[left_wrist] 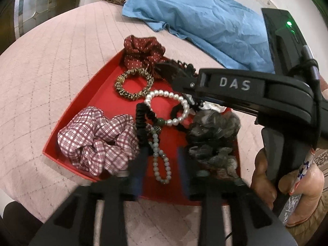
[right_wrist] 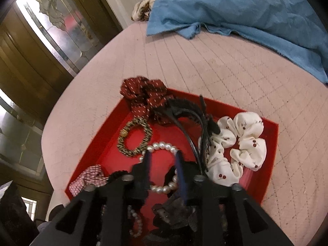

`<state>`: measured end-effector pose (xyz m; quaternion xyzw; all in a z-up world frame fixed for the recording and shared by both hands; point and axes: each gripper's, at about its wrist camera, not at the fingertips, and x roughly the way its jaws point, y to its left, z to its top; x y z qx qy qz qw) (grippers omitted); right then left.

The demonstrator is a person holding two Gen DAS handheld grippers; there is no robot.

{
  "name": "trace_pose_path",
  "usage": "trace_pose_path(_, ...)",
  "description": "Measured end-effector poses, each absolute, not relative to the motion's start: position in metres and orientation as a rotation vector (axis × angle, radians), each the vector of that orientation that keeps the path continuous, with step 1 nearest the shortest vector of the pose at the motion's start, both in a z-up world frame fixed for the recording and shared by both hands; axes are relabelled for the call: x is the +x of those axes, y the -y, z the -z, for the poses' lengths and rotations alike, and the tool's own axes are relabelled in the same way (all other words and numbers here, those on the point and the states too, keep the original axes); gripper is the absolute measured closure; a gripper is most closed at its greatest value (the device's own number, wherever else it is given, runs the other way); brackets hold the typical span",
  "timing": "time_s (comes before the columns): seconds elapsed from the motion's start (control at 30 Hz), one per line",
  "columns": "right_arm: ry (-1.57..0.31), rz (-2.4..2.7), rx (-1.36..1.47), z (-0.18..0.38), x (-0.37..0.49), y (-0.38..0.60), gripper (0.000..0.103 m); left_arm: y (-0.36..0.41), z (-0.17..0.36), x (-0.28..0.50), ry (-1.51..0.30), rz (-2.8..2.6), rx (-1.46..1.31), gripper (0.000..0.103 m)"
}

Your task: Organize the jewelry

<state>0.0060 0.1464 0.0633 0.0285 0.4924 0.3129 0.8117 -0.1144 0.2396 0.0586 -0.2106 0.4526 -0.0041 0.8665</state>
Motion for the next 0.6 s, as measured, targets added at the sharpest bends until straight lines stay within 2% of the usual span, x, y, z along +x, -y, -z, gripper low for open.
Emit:
trace_pose_path(0.1, -1.014, -0.671, 0.069, -0.078, -0.001, -0.141, 0.061, -0.241, -0.068, -0.119, -0.919, 0.007, -0.45, 0.045)
trace_pose_path(0.2, -0.979, -0.664, 0.095, -0.094, -0.007, -0.129, 0.06, -0.241, -0.08, -0.126, -0.893, 0.0, -0.448, 0.042)
trace_pose_path(0.33, -0.933, -0.636, 0.138, -0.112, -0.02, -0.106, 0.05, -0.24, -0.092, -0.136, -0.865, -0.019, -0.417, 0.04)
trace_pose_path(0.47, -0.885, -0.576, 0.163, -0.124, -0.044, -0.077, 0.047, -0.239, -0.105, -0.15, -0.832, -0.068, -0.347, 0.038)
trace_pose_path(0.6, -0.852, -0.517, 0.152, -0.125, -0.066, -0.056, 0.044, -0.234, -0.12, -0.167, -0.783, -0.144, -0.255, 0.029)
